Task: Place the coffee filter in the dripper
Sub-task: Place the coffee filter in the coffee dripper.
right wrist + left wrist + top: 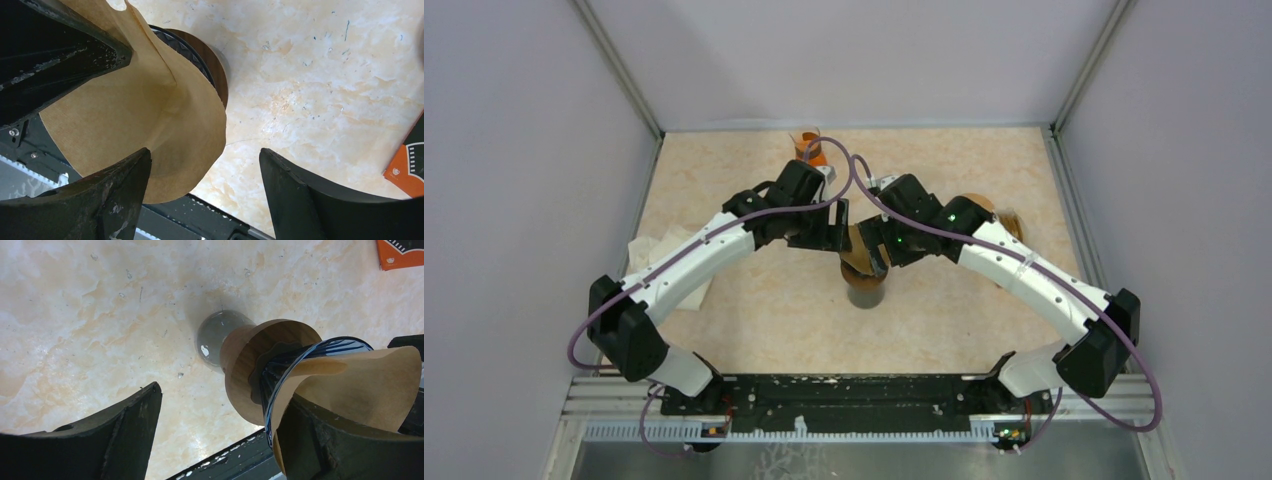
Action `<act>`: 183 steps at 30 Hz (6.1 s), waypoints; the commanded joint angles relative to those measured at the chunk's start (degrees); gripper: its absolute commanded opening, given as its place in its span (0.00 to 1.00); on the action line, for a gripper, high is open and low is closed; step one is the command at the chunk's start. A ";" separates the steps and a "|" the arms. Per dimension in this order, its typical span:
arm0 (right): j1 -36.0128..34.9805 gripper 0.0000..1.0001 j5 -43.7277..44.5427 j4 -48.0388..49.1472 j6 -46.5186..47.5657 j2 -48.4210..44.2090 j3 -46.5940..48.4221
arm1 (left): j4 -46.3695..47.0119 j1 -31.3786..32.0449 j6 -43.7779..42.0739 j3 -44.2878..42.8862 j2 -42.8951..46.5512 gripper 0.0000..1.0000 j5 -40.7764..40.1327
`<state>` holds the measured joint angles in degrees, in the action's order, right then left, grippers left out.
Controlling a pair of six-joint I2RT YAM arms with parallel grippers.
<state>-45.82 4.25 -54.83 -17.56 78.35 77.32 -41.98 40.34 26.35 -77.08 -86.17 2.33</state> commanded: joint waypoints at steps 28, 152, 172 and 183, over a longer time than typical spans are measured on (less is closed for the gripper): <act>0.43 0.79 0.54 4.22 -1.69 -2.30 1.59 | -1.17 -0.53 2.60 -1.30 5.03 0.97 5.57; -1.14 0.81 -9.50 7.19 3.41 -0.32 -3.61 | -4.30 0.97 0.25 0.75 3.58 0.93 4.64; -1.31 0.81 -8.62 3.92 6.66 -0.43 -2.09 | -5.03 0.97 0.63 0.63 2.85 0.93 3.34; -1.29 0.84 -5.89 7.68 4.15 -3.13 -1.84 | -3.91 0.97 0.58 0.76 4.17 0.95 4.45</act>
<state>-46.76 -3.70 -49.98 -12.67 78.28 72.14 -46.68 41.15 27.18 -76.07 -82.83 6.42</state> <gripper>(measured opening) 0.833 0.948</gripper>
